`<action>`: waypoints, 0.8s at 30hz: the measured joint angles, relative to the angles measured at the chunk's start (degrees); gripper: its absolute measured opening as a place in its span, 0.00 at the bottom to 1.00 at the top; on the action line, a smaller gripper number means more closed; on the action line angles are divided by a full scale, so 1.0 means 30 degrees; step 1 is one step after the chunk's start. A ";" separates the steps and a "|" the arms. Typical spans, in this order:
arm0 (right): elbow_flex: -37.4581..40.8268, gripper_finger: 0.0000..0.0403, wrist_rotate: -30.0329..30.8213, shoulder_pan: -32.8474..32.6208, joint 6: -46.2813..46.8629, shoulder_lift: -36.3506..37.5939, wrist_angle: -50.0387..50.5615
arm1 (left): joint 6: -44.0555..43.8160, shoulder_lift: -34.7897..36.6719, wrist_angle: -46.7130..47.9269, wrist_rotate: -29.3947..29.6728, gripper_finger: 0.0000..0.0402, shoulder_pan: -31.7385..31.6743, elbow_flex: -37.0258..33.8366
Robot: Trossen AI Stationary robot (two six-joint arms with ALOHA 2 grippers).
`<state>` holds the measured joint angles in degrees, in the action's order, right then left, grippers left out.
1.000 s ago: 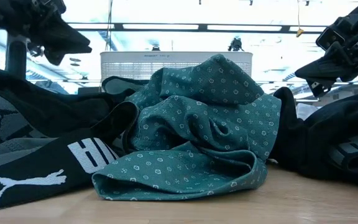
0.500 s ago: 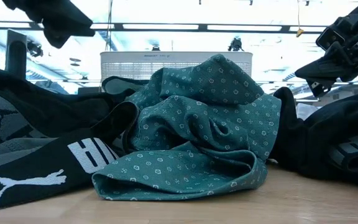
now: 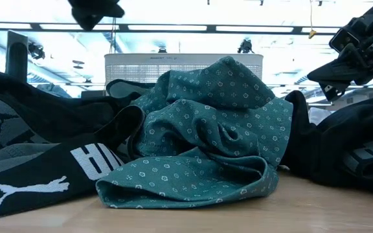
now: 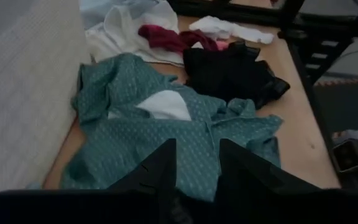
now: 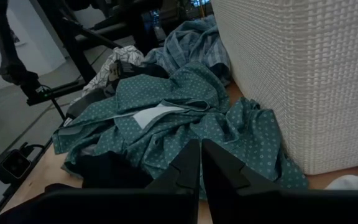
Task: Sort clothes
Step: Put the green polo shirt into the laundry bin
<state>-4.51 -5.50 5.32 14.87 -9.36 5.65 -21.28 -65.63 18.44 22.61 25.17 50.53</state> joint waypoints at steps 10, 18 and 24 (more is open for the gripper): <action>0.0004 0.05 -0.0003 -0.0007 0.0000 -0.0001 0.0000 | -0.0120 -0.1800 -0.2263 -0.1423 0.33 -0.1704 0.0151; 0.0000 0.05 0.0000 -0.0007 0.0000 0.0005 0.0000 | -0.0591 -0.2634 -0.2367 -0.3255 0.43 -0.2966 0.0144; 0.0002 0.05 0.0000 -0.0002 0.0000 -0.0002 0.0000 | 0.1022 -0.2645 -0.2325 -0.2151 0.51 -0.3162 0.0137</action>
<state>-4.51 -5.50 5.32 14.87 -9.37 5.65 -18.22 -73.56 11.46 16.16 15.68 50.94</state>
